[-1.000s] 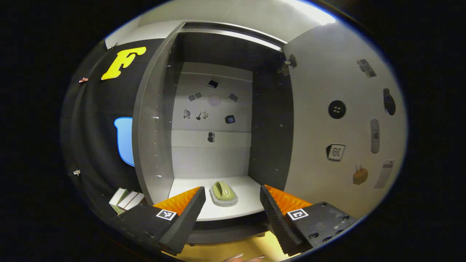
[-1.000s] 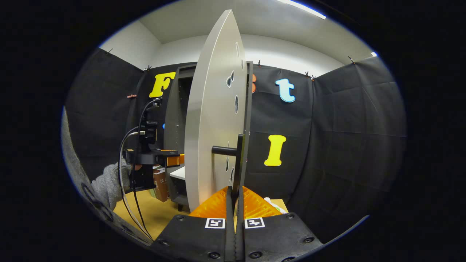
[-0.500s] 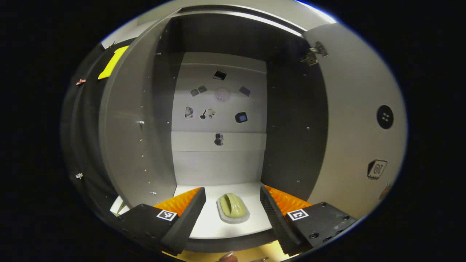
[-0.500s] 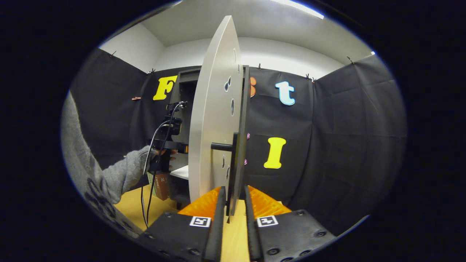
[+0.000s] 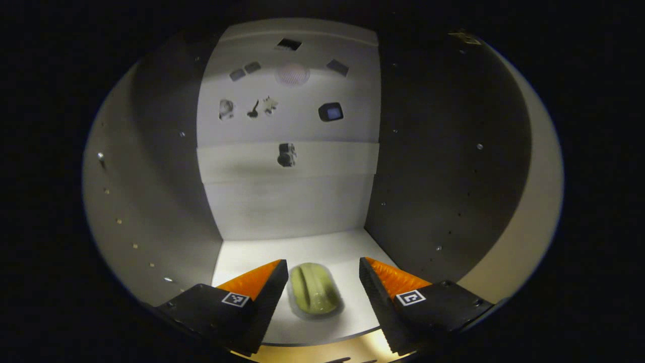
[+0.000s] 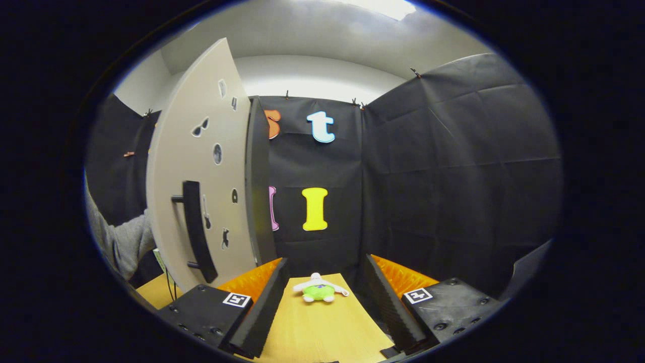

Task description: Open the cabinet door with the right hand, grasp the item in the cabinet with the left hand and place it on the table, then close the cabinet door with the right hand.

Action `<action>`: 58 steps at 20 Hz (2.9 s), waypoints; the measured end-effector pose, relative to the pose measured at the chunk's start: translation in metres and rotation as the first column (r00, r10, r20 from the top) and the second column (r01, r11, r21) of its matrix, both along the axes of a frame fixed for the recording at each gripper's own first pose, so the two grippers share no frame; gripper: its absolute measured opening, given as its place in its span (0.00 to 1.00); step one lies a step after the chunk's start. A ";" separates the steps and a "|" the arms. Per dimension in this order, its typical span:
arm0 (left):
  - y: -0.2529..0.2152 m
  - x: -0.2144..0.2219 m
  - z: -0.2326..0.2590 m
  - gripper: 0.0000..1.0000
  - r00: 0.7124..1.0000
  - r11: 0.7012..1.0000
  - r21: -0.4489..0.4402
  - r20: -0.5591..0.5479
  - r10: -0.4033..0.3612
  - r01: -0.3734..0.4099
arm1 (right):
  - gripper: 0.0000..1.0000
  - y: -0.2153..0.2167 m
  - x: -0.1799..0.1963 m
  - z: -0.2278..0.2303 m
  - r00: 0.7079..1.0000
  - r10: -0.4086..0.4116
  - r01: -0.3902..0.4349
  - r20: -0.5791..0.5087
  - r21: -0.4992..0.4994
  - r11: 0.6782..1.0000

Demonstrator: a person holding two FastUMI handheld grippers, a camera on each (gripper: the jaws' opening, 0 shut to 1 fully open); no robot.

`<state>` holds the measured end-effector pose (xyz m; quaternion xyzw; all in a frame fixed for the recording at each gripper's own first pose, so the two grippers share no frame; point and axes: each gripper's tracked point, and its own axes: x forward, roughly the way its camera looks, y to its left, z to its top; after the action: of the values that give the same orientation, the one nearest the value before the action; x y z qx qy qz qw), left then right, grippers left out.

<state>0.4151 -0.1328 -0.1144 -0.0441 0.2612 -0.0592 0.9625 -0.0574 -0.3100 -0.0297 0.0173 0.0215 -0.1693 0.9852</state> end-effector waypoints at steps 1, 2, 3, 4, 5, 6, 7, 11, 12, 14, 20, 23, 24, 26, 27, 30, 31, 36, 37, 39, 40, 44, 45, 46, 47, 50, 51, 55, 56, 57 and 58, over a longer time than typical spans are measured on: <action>0.002 0.005 -0.011 0.89 0.999 1.000 -0.011 -0.044 0.014 -0.015 | 0.93 -0.007 0.000 -0.003 1.000 -0.016 0.016 -0.014 0.004 1.000; 0.003 0.008 -0.025 0.88 0.995 0.999 -0.025 -0.095 0.021 -0.023 | 0.92 -0.013 0.001 -0.006 0.999 -0.027 0.027 -0.022 0.003 1.000; 0.002 0.008 -0.036 0.87 0.989 0.999 -0.045 -0.148 0.021 -0.028 | 0.91 -0.021 0.002 -0.008 0.999 -0.038 0.038 -0.023 -0.002 0.999; 0.001 0.007 -0.048 0.85 0.981 0.997 -0.069 -0.194 0.023 -0.037 | 0.91 -0.023 0.003 -0.009 0.999 -0.046 0.046 -0.023 -0.003 0.999; 0.002 0.007 -0.059 0.80 0.973 0.995 -0.083 -0.226 0.038 -0.058 | 0.91 -0.026 0.003 -0.013 0.998 -0.055 0.055 -0.026 0.004 0.998; 0.004 0.008 -0.067 0.78 0.968 0.993 -0.095 -0.248 0.050 -0.076 | 0.90 -0.029 0.005 -0.015 0.998 -0.059 0.060 -0.026 0.012 0.998; 0.007 0.008 -0.073 0.78 0.962 0.990 -0.104 -0.264 0.061 -0.092 | 0.90 -0.033 0.005 -0.015 0.998 -0.064 0.065 -0.024 0.015 0.998; 0.011 0.011 -0.074 0.73 0.963 0.994 -0.070 -0.262 0.067 -0.088 | 0.90 -0.039 0.010 -0.018 0.997 -0.067 0.067 -0.034 0.025 0.997; 0.011 0.011 -0.074 0.71 0.963 0.995 -0.056 -0.261 0.063 -0.080 | 0.90 -0.040 0.013 -0.019 0.997 -0.066 0.067 -0.038 0.022 0.998; 0.009 0.012 -0.079 0.53 0.959 0.995 -0.061 -0.276 0.058 -0.078 | 0.90 -0.038 0.016 -0.024 0.997 -0.059 0.060 -0.051 0.013 0.998; 0.014 0.011 -0.077 0.20 0.962 0.997 0.009 -0.262 0.078 -0.078 | 0.89 -0.033 0.021 -0.033 0.997 -0.026 0.027 -0.078 0.016 1.000; 0.007 0.002 -0.069 0.18 0.968 0.999 0.033 -0.245 0.049 -0.042 | 0.89 -0.029 0.031 -0.031 0.998 0.019 -0.017 -0.055 0.041 0.999; 0.006 -0.006 -0.063 0.18 0.972 0.998 0.048 -0.234 0.040 -0.029 | 0.89 -0.027 0.035 -0.033 0.997 0.039 -0.036 -0.059 0.053 0.998; 0.005 -0.027 -0.048 0.18 0.979 0.998 0.063 -0.205 0.020 -0.007 | 0.89 -0.027 0.039 -0.044 0.994 0.073 -0.067 -0.082 0.069 0.995; 0.003 -0.043 -0.040 0.18 0.981 0.999 0.049 -0.193 0.011 -0.002 | 0.89 -0.024 0.043 -0.047 0.991 0.096 -0.089 -0.093 0.075 0.993; -0.006 -0.101 -0.024 0.18 0.981 0.998 -0.065 -0.190 -0.026 0.013 | 0.88 -0.008 0.057 -0.052 0.979 0.169 -0.162 -0.110 0.076 0.984; -0.007 -0.122 -0.020 0.18 0.981 0.995 -0.096 -0.190 -0.033 0.015 | 0.88 -0.002 0.063 -0.052 0.976 0.191 -0.184 -0.108 0.072 0.980; 0.002 -0.219 -0.026 0.18 0.986 0.992 -0.125 -0.168 -0.009 -0.012 | 0.88 0.003 0.083 -0.058 0.975 0.189 -0.179 -0.120 0.085 0.980; 0.000 -0.239 -0.034 0.18 0.985 0.990 -0.142 -0.175 -0.011 -0.014 | 0.88 0.002 0.082 -0.058 0.978 0.167 -0.157 -0.124 0.084 0.984; -0.002 -0.275 -0.051 0.18 0.984 0.986 -0.163 -0.180 -0.004 -0.026 | 0.88 0.003 0.077 -0.054 0.984 0.126 -0.119 -0.129 0.064 0.991; -0.002 -0.290 -0.062 0.18 0.982 0.986 -0.162 -0.190 -0.005 -0.026 | 0.88 0.007 0.070 -0.054 0.984 0.115 -0.107 -0.139 0.063 0.992; -0.010 -0.352 -0.117 0.18 0.973 0.982 -0.186 -0.230 -0.017 -0.027 | 0.88 0.023 0.029 -0.050 0.986 0.058 -0.053 -0.156 0.038 0.998; -0.015 -0.371 -0.125 0.18 0.972 0.980 -0.198 -0.233 -0.018 -0.030 | 0.88 0.031 0.016 -0.050 0.986 0.053 -0.047 -0.161 0.038 0.998; -0.016 -0.382 -0.136 0.18 0.973 0.978 -0.208 -0.228 -0.013 -0.036 | 0.88 0.041 0.003 -0.047 0.986 0.056 -0.050 -0.159 0.042 0.998; -0.019 -0.392 -0.148 0.18 0.976 0.975 -0.217 -0.220 -0.008 -0.041 | 0.88 0.052 -0.011 -0.045 0.985 0.067 -0.061 -0.157 0.045 0.997; -0.028 -0.421 -0.178 0.18 0.981 0.972 -0.233 -0.191 -0.017 -0.029 | 0.83 0.064 -0.051 -0.040 0.983 0.058 -0.059 -0.174 0.002 0.998; -0.029 -0.428 -0.187 0.18 0.982 0.974 -0.223 -0.189 -0.007 -0.036 | 0.84 0.067 -0.059 -0.039 0.981 0.059 -0.063 -0.184 -0.014 0.998; -0.036 -0.444 -0.231 0.19 0.982 0.986 -0.160 -0.187 0.017 -0.047 | 0.84 0.082 -0.069 -0.042 0.976 0.083 -0.088 -0.202 -0.018 0.996; -0.039 -0.445 -0.244 0.19 0.982 0.986 -0.159 -0.189 0.018 -0.049 | 0.84 0.085 -0.066 -0.046 0.971 0.092 -0.102 -0.221 -0.031 0.994; -0.045 -0.449 -0.261 0.19 0.978 0.985 -0.167 -0.210 0.015 -0.051 | 0.84 0.083 -0.064 -0.050 0.967 0.094 -0.111 -0.237 -0.060 0.992; -0.048 -0.453 -0.277 0.19 0.971 0.984 -0.172 -0.240 0.012 -0.055 | 0.85 0.083 -0.058 -0.052 0.963 0.102 -0.127 -0.249 -0.087 0.988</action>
<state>-0.0383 -0.1811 -0.3919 -0.1408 0.3677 -0.0602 0.9172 -0.1158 -0.2268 -0.0813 -0.0554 0.1345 -0.1137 0.9828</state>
